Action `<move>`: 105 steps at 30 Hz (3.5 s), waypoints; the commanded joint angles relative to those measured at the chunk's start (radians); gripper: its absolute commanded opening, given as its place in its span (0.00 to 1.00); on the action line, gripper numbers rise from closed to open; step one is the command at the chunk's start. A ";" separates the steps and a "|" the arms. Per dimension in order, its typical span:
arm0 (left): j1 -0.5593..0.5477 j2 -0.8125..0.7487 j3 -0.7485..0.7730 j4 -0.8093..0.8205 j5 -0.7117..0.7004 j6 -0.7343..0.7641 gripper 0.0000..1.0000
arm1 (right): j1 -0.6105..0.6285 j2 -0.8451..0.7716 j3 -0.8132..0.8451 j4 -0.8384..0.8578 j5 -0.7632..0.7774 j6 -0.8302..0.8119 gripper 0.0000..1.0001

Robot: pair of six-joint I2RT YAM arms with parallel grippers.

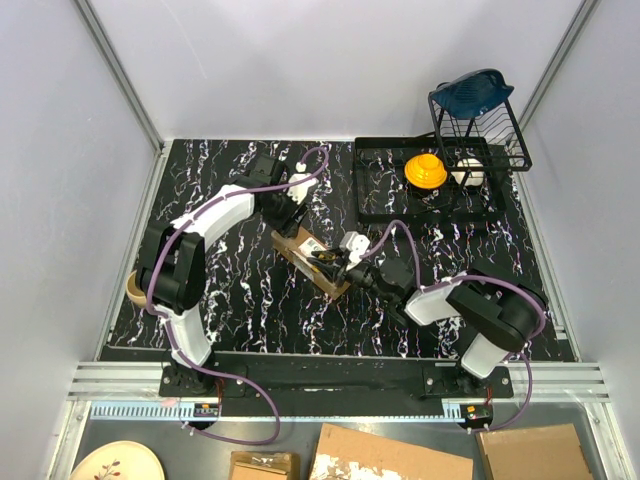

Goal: Unpack the express box
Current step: Cut the express box at the center of the board.

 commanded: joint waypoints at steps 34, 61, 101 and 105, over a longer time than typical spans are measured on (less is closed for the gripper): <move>-0.010 0.087 -0.001 0.043 -0.093 0.028 0.48 | -0.003 -0.035 0.000 0.062 0.047 0.007 0.00; -0.007 0.081 -0.030 0.049 -0.087 0.033 0.45 | -0.005 -0.066 0.012 0.013 0.038 -0.016 0.00; 0.005 0.090 -0.046 0.060 -0.081 0.042 0.41 | -0.003 -0.293 -0.077 -0.332 0.089 -0.042 0.00; 0.005 0.088 -0.044 0.058 -0.077 0.044 0.41 | -0.003 -0.294 -0.072 -0.352 0.079 -0.045 0.00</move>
